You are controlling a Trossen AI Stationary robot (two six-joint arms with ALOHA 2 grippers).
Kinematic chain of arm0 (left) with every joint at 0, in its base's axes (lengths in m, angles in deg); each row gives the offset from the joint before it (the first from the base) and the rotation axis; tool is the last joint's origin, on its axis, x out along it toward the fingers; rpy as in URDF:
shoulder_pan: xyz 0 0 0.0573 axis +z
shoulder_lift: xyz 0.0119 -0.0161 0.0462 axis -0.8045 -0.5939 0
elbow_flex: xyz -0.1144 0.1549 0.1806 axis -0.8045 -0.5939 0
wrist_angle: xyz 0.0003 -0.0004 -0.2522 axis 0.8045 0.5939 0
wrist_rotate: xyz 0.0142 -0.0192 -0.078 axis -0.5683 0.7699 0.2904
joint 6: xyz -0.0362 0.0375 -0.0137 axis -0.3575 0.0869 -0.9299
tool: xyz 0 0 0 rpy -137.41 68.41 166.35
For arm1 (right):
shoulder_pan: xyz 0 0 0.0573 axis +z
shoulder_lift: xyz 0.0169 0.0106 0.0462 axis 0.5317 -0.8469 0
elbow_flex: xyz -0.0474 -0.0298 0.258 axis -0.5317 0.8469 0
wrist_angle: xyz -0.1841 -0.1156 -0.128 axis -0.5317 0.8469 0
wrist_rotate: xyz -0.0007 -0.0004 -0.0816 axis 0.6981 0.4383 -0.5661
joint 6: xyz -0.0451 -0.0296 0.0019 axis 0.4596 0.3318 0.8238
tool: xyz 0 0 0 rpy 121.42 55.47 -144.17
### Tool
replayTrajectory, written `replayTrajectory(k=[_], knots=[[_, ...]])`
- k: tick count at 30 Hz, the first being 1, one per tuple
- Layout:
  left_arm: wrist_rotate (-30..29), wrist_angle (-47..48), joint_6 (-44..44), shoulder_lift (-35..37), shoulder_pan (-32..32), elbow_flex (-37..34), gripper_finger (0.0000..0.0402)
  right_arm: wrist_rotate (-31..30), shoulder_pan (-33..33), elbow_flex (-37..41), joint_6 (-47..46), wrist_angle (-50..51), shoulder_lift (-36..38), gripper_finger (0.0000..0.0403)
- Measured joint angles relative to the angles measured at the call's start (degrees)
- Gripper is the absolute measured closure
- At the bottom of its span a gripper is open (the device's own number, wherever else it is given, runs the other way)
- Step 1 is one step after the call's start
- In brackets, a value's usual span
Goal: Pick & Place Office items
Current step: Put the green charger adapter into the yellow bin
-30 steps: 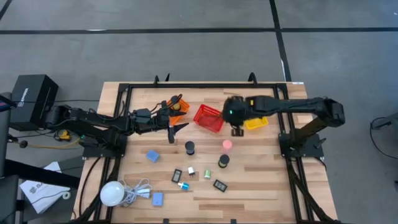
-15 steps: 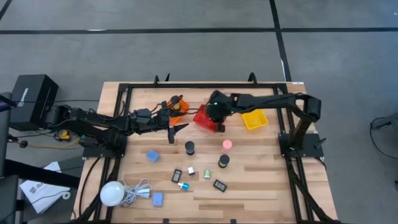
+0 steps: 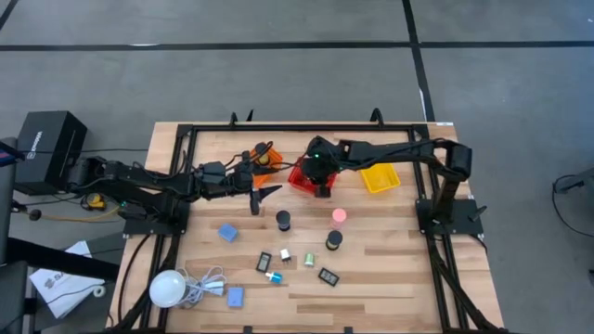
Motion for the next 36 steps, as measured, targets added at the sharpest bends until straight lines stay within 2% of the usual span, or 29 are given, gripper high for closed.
replayTrajectory(k=[11, 17, 23, 29, 36], knots=[[0.44, 0.08, 0.00, 0.00, -0.14, 0.00, 0.0179, -0.08, 1.84, -0.54, -0.52, 1.31, 0.19, 0.0234], [0.41, 0.06, 0.00, 0.00, -0.14, 0.00, 0.0179, -0.08, 3.53, -6.26, -2.00, 7.65, 0.19, 0.0226], [0.41, 0.11, 0.00, 0.00, -0.14, 0.00, 0.0179, -0.09, 5.31, -12.94, -6.43, 18.32, 0.21, 0.0225], [0.41, 0.46, 0.00, 0.00, -0.14, 0.00, 0.0179, -0.09, 10.30, -17.92, -6.54, 29.07, 0.26, 0.0226], [0.41, 0.51, -0.08, 0.00, -0.14, 0.00, 0.0179, -0.07, 19.89, -18.45, -6.02, 30.04, 0.26, 0.0227]])
